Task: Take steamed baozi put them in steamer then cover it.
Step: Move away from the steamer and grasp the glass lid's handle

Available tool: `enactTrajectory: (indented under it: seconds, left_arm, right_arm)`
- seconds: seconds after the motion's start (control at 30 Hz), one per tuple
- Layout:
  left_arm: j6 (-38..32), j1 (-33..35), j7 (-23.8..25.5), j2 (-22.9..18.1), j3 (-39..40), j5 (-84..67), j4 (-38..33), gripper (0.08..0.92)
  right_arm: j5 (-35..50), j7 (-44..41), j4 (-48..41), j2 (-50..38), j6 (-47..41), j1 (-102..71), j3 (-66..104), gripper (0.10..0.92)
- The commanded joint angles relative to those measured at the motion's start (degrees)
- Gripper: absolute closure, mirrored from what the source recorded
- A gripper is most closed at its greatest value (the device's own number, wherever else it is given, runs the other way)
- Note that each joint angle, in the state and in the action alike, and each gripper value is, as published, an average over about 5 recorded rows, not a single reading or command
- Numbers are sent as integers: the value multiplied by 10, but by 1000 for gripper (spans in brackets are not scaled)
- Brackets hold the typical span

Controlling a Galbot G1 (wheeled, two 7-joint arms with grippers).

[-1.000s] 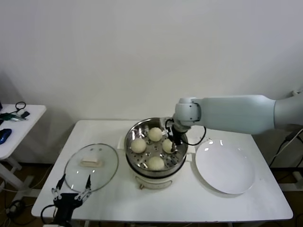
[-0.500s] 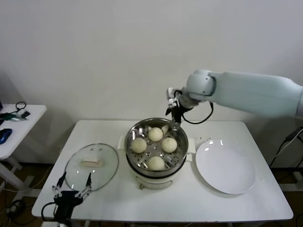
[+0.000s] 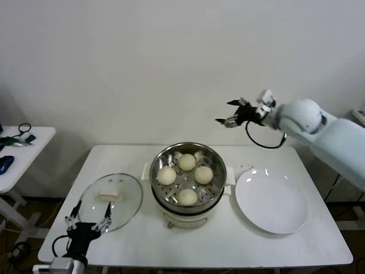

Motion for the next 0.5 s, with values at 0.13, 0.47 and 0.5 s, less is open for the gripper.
enactTrajectory:
  seconds: [0.13,0.47,0.5]
  left_arm:
    - [-6,-37,-1,11,2,4,31,177]
    - [-61,-44,-13,16,5,47,70,177]
    - [-70,-46,-19,17,5,59,76,177]
  right_arm:
    - [-126,80,78,121,268,-877,769,203]
    - [-149,62,70,277,380,-947,758,203]
    - [-154,63,66,285,390,-948,752,203]
